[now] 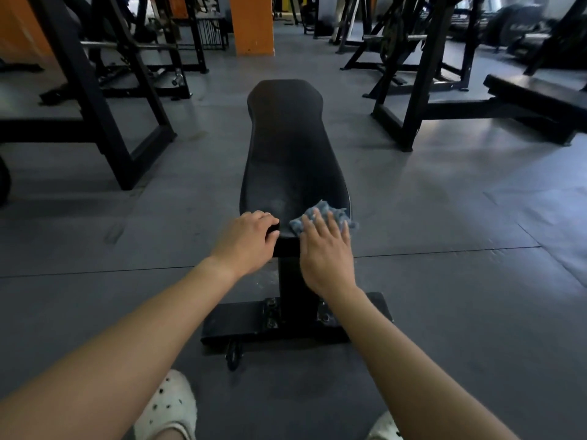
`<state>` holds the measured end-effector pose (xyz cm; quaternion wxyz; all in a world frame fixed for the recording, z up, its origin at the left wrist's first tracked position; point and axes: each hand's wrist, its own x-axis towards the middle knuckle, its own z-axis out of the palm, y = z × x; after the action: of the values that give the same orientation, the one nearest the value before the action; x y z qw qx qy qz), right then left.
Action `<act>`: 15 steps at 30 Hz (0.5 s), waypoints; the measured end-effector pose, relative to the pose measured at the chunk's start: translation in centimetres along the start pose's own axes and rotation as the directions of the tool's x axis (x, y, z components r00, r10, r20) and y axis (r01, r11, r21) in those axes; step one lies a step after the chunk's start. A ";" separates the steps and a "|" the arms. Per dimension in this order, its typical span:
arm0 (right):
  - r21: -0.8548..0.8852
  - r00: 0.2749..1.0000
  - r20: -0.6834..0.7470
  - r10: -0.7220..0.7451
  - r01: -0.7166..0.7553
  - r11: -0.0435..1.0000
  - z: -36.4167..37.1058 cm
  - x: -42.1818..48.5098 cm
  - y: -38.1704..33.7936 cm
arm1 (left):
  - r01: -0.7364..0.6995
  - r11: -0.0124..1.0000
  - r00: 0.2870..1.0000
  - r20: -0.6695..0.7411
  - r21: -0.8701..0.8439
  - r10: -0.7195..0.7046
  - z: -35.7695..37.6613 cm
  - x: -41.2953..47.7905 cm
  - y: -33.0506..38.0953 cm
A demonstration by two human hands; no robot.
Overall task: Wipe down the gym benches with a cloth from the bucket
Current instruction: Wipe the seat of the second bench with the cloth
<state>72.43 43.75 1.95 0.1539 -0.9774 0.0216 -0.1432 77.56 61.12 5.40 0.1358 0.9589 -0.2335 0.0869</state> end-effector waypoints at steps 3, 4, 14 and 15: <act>-0.063 0.986 0.056 -0.154 0.158 0.985 -0.8 -0.1 -0.2 | -0.019 0.999 0.999 -0.047 -0.030 0.018 0.5 -0.4 -0.4; -0.064 0.982 0.085 -0.170 0.176 0.982 -1.1 0.6 0.4 | -0.035 0.999 0.997 -0.066 -0.040 0.032 0.7 -0.4 -0.7; -0.123 0.981 0.187 0.051 -0.028 0.992 0.2 8.2 -2.2 | -0.246 0.958 0.913 -0.367 -0.147 0.177 2.6 2.7 -7.1; -0.112 0.978 0.211 -0.006 0.030 0.993 0.4 7.8 -3.3 | -0.243 0.956 0.912 -0.374 -0.161 0.169 2.6 3.5 -7.9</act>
<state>80.06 46.31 4.71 0.0974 -0.9945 0.0044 -0.0392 84.64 65.62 1.96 0.2635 0.8779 -0.3130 0.2487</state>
